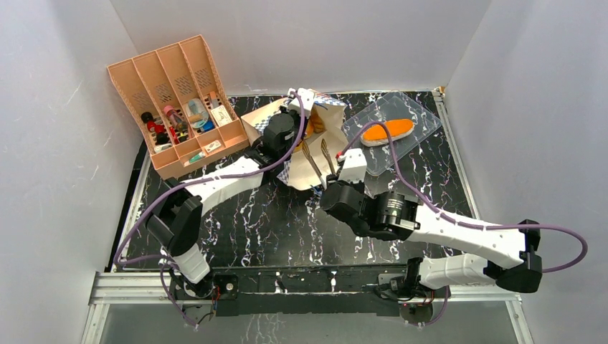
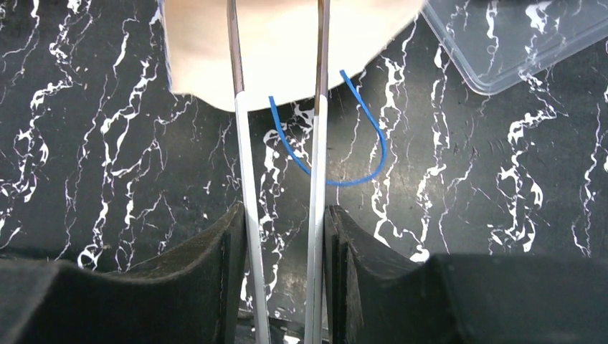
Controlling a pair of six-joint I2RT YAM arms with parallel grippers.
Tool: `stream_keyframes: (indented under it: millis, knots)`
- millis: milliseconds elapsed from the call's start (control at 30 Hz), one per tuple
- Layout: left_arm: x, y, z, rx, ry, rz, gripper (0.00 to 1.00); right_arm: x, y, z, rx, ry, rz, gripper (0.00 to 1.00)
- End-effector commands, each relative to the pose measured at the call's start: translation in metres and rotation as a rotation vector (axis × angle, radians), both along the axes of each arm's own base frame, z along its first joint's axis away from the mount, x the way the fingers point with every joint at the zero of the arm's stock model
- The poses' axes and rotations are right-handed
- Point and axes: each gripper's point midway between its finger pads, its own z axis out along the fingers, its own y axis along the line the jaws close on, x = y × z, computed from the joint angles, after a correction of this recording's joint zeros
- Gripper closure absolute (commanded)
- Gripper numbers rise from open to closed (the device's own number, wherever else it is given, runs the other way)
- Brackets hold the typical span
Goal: Take the fake bread out of the paper bag
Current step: Take out the fake bread from the paper bag.
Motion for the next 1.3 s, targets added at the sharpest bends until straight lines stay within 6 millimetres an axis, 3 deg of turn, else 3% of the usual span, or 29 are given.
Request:
stream_keyframes:
  millis: [0, 200, 533, 867, 967, 1067, 1267]
  knots:
    - [-0.022, 0.002, 0.04, -0.084, -0.061, -0.039, 1.0, 0.022, 0.02, 0.012, 0.05, -0.083, -0.037, 1.0]
    - [-0.035, 0.003, 0.045, -0.101, -0.058, -0.057, 1.0, 0.049, 0.034, -0.022, 0.016, -0.045, -0.026, 1.0]
    - [-0.048, 0.001, 0.045, -0.117, -0.041, -0.083, 1.0, 0.088, 0.032, -0.065, -0.021, -0.055, -0.035, 1.0]
    - [-0.056, -0.017, 0.034, -0.09, -0.021, -0.093, 1.0, 0.117, 0.043, -0.089, -0.069, -0.11, -0.031, 0.97]
    - [-0.059, -0.022, 0.03, -0.08, -0.018, -0.098, 1.0, 0.122, 0.044, -0.092, -0.078, -0.122, -0.032, 0.88]
    - [-0.06, -0.025, 0.027, -0.074, -0.013, -0.102, 1.0, 0.126, 0.041, -0.093, -0.095, -0.139, -0.053, 0.8]
    - [-0.064, -0.03, 0.023, -0.074, -0.009, -0.112, 1.0, 0.138, 0.025, -0.099, -0.187, -0.162, -0.125, 0.77]
